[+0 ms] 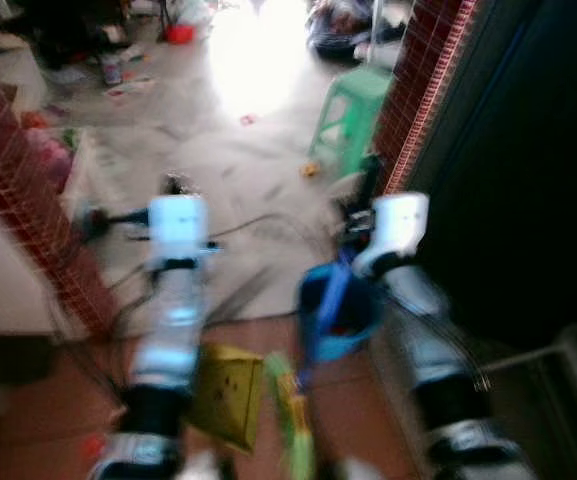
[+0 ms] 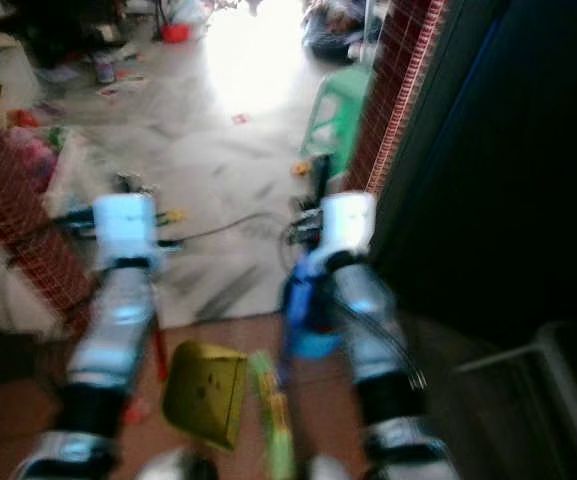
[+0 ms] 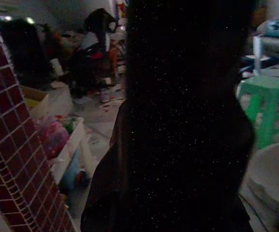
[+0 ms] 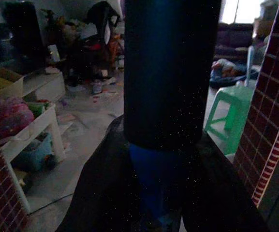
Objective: Sweep floor
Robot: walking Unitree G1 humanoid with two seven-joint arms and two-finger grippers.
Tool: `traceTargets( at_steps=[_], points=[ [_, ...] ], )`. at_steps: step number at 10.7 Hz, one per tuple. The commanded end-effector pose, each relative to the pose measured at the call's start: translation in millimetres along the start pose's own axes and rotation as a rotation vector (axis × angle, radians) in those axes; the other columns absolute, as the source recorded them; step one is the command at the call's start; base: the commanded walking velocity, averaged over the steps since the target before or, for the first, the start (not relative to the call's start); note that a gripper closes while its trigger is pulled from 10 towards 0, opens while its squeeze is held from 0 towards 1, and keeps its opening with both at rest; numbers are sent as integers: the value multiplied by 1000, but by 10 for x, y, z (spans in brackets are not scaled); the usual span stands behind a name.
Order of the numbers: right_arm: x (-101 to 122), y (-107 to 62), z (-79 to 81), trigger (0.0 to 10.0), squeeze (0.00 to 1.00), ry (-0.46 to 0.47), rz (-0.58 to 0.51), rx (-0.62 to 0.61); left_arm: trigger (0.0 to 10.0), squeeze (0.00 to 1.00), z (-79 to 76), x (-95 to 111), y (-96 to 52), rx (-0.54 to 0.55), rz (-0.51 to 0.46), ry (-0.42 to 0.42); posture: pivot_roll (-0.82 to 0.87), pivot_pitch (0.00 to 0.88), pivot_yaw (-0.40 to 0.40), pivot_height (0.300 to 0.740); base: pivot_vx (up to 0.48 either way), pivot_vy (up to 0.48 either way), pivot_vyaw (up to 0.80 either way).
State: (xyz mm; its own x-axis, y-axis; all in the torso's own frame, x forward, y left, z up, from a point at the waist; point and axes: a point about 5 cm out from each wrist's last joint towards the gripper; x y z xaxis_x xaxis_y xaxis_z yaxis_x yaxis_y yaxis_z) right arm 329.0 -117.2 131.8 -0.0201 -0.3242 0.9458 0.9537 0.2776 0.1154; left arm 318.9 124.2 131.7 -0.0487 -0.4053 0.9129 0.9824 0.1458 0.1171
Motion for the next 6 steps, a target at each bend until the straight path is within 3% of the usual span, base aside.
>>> traceTargets(
  at_steps=[1,4,6],
  points=[
    [85,45,43,10000,0,-17,-29,20,10000,0,99,114,50,29,-49,1,11,21,-58,740,0,480,0],
    [81,51,52,10000,0,-17,-33,19,10000,0,68,128,23,15,-53,1,9,6,-55,740,0,480,0],
    [53,31,70,10000,0,-13,-35,13,10000,0,68,187,35,-3,-89,12,14,12,-47,740,0,0,0]
  ],
)
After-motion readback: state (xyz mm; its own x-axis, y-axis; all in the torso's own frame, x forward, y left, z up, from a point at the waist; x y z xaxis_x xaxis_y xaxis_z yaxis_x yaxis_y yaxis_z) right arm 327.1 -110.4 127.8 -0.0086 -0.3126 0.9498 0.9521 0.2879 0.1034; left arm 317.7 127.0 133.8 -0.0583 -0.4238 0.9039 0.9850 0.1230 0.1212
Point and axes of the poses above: a point about 5 cm out from each wrist's last joint towards the gripper, its own y axis pointing out of the wrist towards the gripper, its own x axis along the axis of the wrist's last joint, z = x × y, and after that the axes turned 15 degrees about y, right-handed
